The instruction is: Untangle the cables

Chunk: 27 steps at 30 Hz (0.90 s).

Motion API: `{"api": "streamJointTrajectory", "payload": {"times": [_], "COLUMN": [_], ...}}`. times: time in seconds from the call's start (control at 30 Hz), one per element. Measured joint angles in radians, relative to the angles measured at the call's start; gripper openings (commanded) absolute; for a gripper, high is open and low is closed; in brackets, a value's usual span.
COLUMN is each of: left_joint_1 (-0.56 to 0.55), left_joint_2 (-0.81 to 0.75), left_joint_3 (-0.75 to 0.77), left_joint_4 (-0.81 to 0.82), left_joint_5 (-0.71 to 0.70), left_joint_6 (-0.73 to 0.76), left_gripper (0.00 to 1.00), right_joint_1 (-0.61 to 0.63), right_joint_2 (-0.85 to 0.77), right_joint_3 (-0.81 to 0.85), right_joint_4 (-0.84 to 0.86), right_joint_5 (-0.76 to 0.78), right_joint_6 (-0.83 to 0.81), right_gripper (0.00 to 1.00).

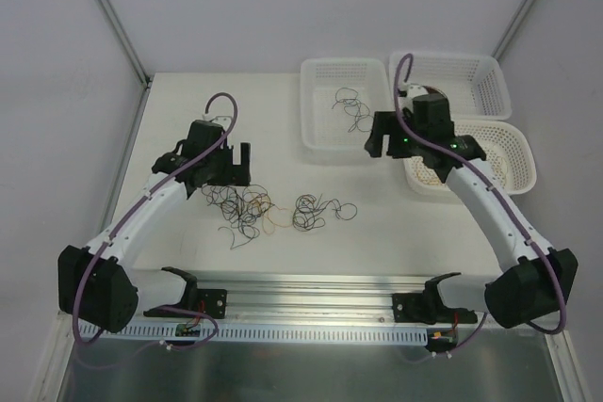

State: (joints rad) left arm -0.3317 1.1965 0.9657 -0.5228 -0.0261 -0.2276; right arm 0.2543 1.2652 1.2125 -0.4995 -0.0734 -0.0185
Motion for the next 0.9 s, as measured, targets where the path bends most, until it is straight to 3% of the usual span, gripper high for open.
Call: {"api": "streamJointTrajectory", "payload": {"times": [0.17, 0.3, 0.6, 0.9], "left_joint_1": [0.0, 0.0, 0.0, 0.0], "left_joint_2": [0.04, 0.073, 0.14, 0.175], "left_joint_3": [0.0, 0.0, 0.0, 0.0], "left_joint_4": [-0.001, -0.003, -0.022, -0.045], "left_joint_5": [0.003, 0.008, 0.026, 0.026], "left_joint_6": [-0.005, -0.009, -0.012, -0.012], "left_gripper": [0.99, 0.99, 0.99, 0.99], "right_joint_1": [0.283, 0.384, 0.559, 0.594], "right_joint_2": [0.085, 0.218, 0.513, 0.659], "right_joint_3": [-0.003, -0.001, 0.092, 0.145], "right_joint_4": [0.036, 0.068, 0.132, 0.216], "right_joint_5": [-0.124, -0.208, -0.266, -0.283], "right_joint_6": [-0.111, -0.146, -0.14, -0.106], "right_gripper": [0.77, 0.7, 0.55, 0.41]}}
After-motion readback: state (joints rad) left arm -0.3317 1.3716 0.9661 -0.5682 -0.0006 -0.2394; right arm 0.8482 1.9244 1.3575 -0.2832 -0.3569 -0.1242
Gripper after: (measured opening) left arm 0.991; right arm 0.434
